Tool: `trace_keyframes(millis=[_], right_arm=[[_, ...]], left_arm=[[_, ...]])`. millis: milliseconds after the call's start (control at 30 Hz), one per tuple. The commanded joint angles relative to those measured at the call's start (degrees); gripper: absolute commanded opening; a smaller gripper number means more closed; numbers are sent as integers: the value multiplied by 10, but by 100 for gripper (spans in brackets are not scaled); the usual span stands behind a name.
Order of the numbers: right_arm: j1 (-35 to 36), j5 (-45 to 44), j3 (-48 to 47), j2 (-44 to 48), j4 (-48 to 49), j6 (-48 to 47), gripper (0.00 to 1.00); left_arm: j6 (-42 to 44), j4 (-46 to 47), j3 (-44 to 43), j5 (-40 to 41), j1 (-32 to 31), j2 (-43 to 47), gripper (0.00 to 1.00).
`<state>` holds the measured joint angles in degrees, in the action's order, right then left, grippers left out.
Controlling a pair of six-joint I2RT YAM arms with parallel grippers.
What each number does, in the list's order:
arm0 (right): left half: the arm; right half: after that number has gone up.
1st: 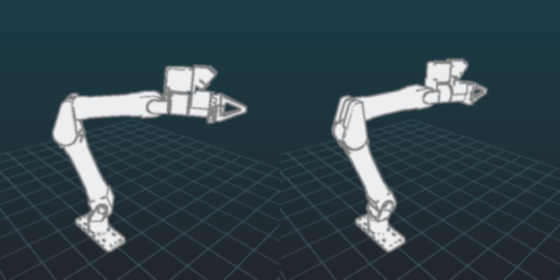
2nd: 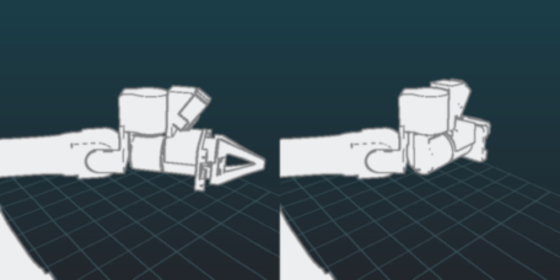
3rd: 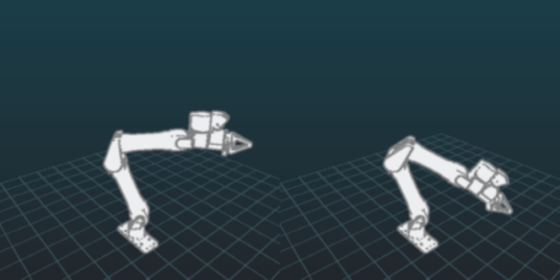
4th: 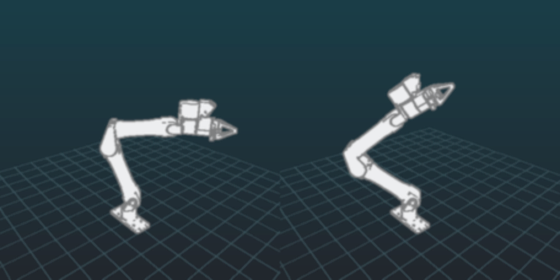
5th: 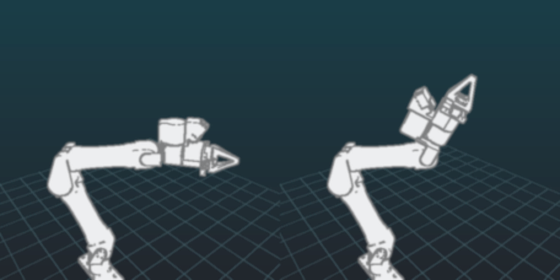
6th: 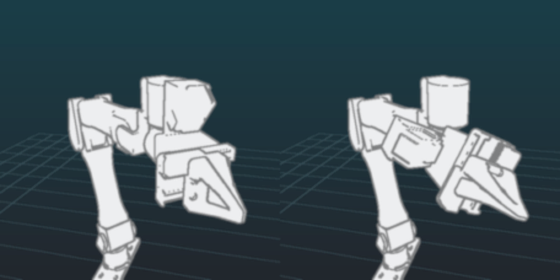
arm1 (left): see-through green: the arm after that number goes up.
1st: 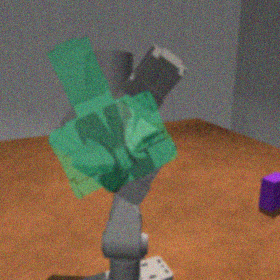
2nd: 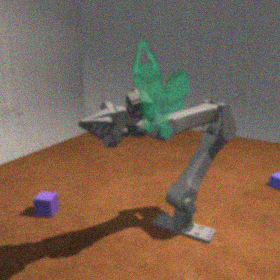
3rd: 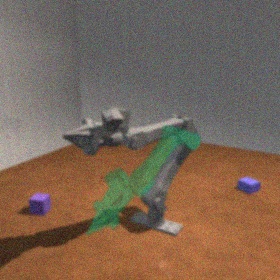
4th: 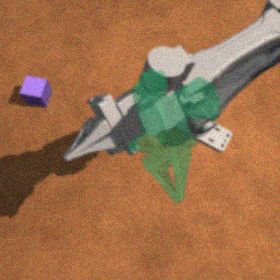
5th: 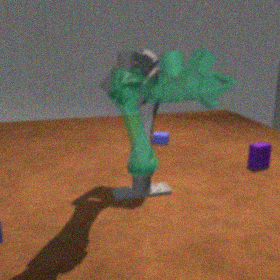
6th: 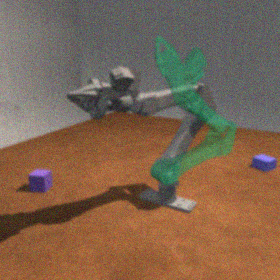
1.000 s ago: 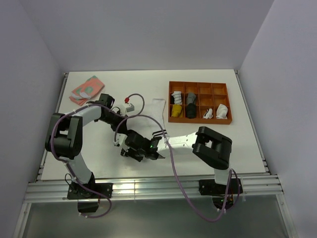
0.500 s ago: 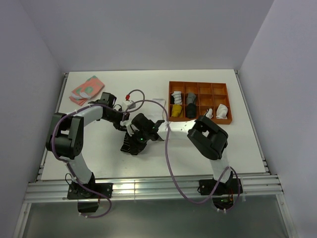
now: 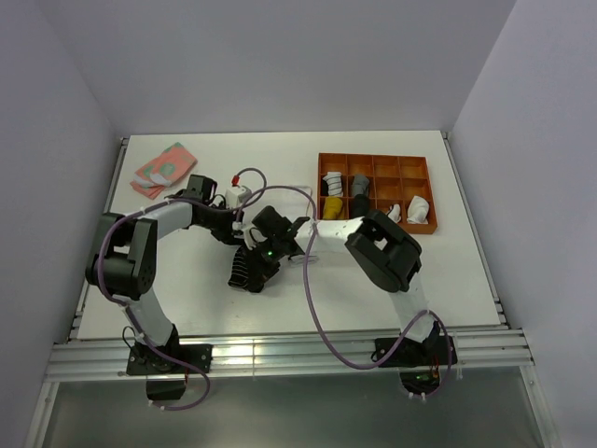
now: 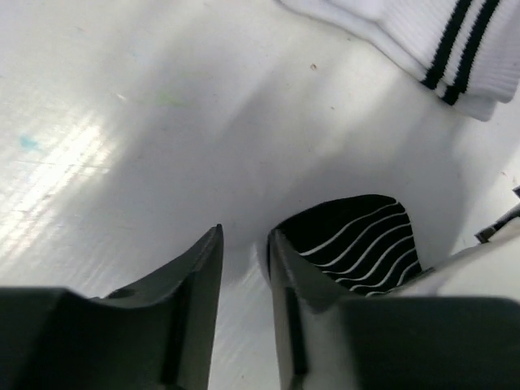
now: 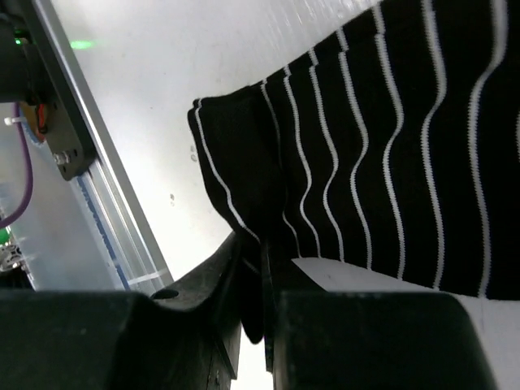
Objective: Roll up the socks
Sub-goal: Roll the sock at the center of the board.
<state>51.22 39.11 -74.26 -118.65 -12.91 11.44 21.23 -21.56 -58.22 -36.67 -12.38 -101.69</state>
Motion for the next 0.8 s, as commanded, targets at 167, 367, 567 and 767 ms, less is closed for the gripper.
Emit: trace_keyframes(millis=[167, 367, 567, 767], right_arm=[[-23, -55, -24, -40, -89, 44, 15], [-28, -65, -51, -51, -119, 43, 15], [-30, -69, -87, -62, -157, 38, 15], [-30, -76, -141, -76, -219, 20, 16]], left_arm=[[-11, 23, 26, -27, -7, 98, 44], [-2, -6, 14, -40, 52, 127, 47], [79, -49, 35, -53, 99, 173, 48], [201, -115, 84, -74, 98, 247, 52]])
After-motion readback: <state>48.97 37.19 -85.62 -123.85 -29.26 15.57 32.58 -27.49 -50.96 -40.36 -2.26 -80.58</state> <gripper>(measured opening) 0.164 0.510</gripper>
